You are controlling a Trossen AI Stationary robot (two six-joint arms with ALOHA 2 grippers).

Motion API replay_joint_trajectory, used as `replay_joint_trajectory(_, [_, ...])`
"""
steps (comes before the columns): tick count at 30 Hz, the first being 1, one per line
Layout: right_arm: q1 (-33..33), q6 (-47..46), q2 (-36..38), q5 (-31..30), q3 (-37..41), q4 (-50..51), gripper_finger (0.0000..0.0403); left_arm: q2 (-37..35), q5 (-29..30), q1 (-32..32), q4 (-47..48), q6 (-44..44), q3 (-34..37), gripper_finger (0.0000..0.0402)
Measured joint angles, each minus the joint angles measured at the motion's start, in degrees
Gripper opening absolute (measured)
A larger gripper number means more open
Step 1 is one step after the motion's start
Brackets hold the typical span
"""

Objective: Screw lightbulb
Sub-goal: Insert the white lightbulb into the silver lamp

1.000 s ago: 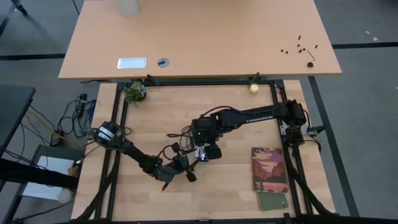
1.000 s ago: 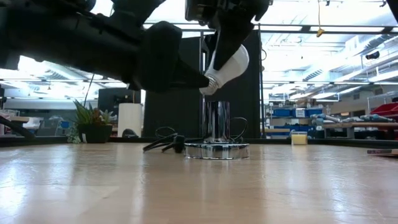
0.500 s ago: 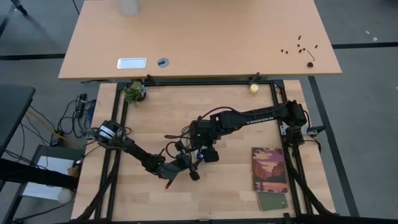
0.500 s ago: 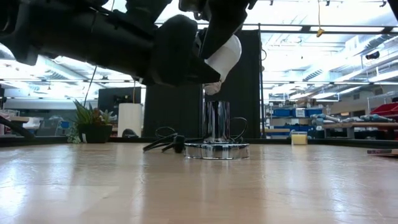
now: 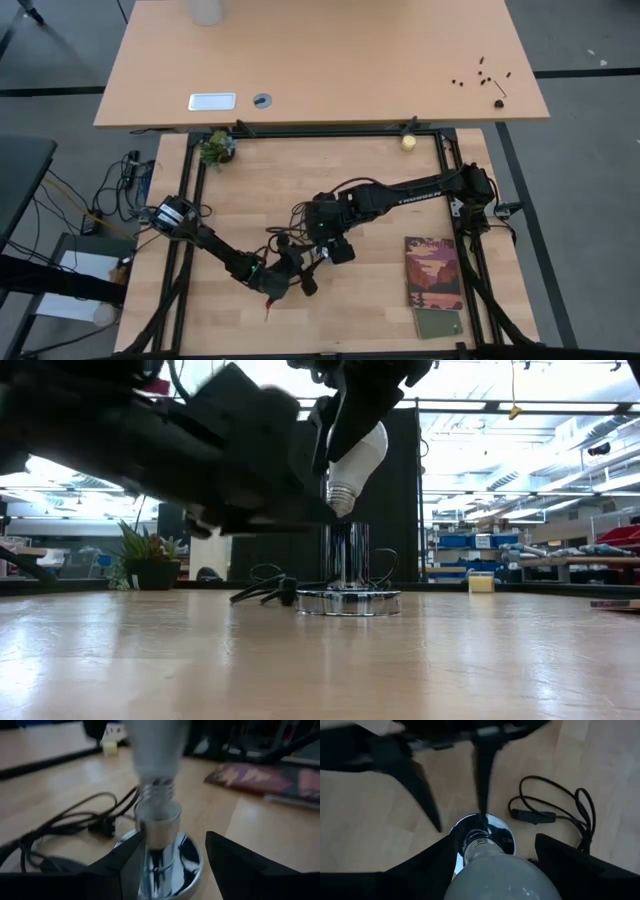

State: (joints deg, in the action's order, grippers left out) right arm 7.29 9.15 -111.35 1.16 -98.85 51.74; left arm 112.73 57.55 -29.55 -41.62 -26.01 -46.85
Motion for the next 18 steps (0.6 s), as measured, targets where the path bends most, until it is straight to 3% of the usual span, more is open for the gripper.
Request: replay_joint_trajectory(18, [-1.68,0.43,-0.15,2.81,5.36,-4.0,0.0272,0.15,-5.94,5.32,-0.23,4.84,0.0,0.0214])
